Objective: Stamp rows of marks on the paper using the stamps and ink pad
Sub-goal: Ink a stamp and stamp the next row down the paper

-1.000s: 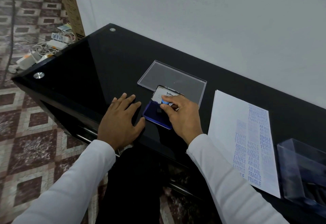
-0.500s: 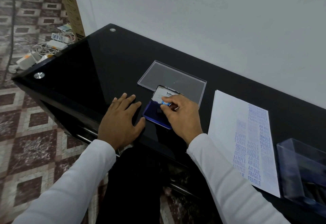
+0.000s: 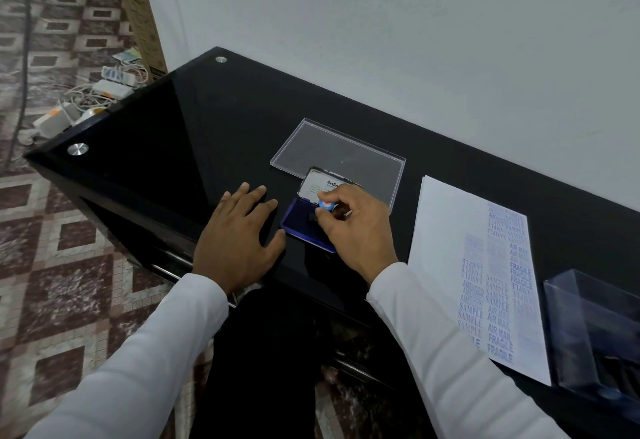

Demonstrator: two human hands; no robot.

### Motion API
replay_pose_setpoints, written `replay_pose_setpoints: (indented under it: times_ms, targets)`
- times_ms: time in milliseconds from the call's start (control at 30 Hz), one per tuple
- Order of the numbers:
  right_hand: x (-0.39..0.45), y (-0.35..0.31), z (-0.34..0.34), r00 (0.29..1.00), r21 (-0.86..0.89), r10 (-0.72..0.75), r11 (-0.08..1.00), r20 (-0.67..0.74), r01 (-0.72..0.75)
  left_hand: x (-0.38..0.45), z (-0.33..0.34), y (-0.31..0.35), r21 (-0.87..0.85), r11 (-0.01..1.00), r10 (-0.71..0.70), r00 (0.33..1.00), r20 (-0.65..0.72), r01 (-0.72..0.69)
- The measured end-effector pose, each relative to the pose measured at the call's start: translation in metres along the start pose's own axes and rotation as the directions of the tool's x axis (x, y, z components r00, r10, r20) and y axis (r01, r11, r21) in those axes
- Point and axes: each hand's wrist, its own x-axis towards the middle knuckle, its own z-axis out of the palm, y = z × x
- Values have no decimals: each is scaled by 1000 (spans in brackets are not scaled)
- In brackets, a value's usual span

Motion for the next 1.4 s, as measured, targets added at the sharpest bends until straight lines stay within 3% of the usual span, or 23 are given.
replay_pose_setpoints:
  times_ms: [1400]
  targets:
    - [3, -2, -1, 1000, -23, 22, 999, 12, -22, 0, -2, 2, -8, 1000, -8, 1000, 10, 8]
